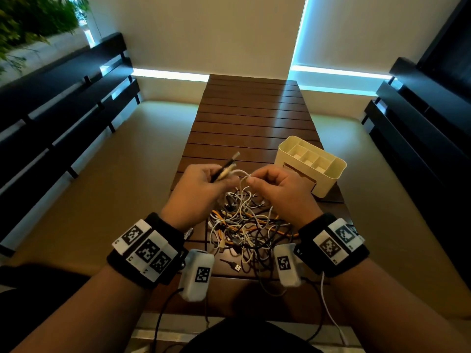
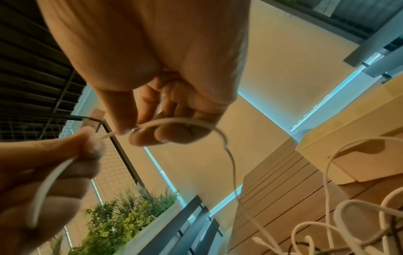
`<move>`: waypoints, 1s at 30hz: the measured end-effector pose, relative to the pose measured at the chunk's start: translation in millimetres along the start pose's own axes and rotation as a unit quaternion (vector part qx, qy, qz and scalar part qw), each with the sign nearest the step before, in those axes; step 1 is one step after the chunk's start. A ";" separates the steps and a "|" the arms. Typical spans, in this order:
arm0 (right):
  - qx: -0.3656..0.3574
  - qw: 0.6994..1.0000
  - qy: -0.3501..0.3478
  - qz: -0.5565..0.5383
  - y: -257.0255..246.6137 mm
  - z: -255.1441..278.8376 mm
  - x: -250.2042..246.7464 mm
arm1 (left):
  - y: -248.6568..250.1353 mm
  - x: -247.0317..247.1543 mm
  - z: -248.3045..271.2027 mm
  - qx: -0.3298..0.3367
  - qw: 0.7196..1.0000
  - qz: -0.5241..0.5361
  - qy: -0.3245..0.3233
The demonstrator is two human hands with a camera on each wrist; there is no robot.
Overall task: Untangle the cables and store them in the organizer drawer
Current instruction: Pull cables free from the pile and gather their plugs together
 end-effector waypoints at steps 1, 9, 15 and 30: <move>0.000 1.000 -0.004 0.015 2.1 1.2 -1.0 | -0.8 -7.7 -0.7 -0.006 0.999 0.036 0.023; -0.036 0.989 -0.061 0.129 -6.0 6.1 5.2 | -31.5 -24.0 2.9 -0.058 0.994 -0.078 0.041; -0.038 0.948 -0.166 0.270 -14.0 5.6 33.0 | -10.7 -20.6 0.6 -0.007 0.991 -0.130 0.033; -0.104 0.985 -0.062 0.120 -54.1 7.5 15.0 | -0.4 -2.5 15.6 0.007 0.997 -0.027 -0.074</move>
Point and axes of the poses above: each hand's wrist, its own z-axis away from the middle knuckle, its own x-axis out of the palm, y = z × x, the point moved 9 cm from there along -z, towards the middle knuckle, and after that the axes turned 1 degree about -y, right-handed, at the moved point
